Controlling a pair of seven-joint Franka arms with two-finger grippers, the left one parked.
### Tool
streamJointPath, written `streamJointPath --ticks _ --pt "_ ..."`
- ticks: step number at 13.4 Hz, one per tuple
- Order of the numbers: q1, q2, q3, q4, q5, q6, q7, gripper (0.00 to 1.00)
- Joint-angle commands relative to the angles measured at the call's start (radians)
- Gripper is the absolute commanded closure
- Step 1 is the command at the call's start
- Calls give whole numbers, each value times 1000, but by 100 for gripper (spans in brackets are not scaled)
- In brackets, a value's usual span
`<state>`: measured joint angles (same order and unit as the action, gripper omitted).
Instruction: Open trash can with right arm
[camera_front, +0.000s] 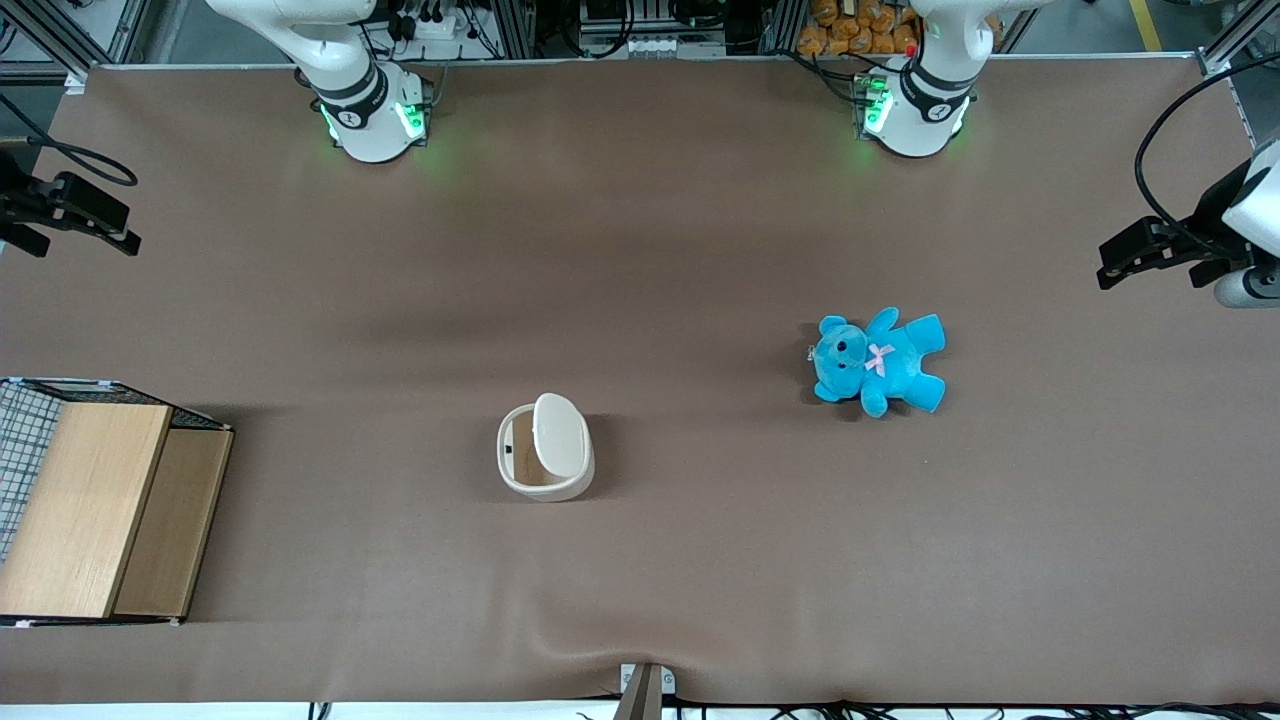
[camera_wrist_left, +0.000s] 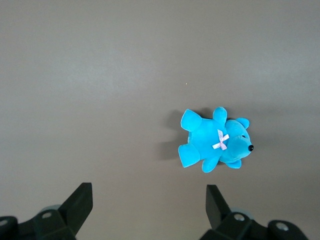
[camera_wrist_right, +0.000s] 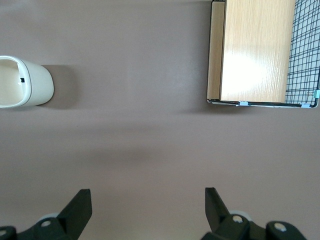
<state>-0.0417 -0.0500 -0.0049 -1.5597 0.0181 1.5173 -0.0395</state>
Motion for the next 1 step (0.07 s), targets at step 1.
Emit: streamJointPath --ticks 1 --pt "-13 -8 8 -8 -1 -3 12 0"
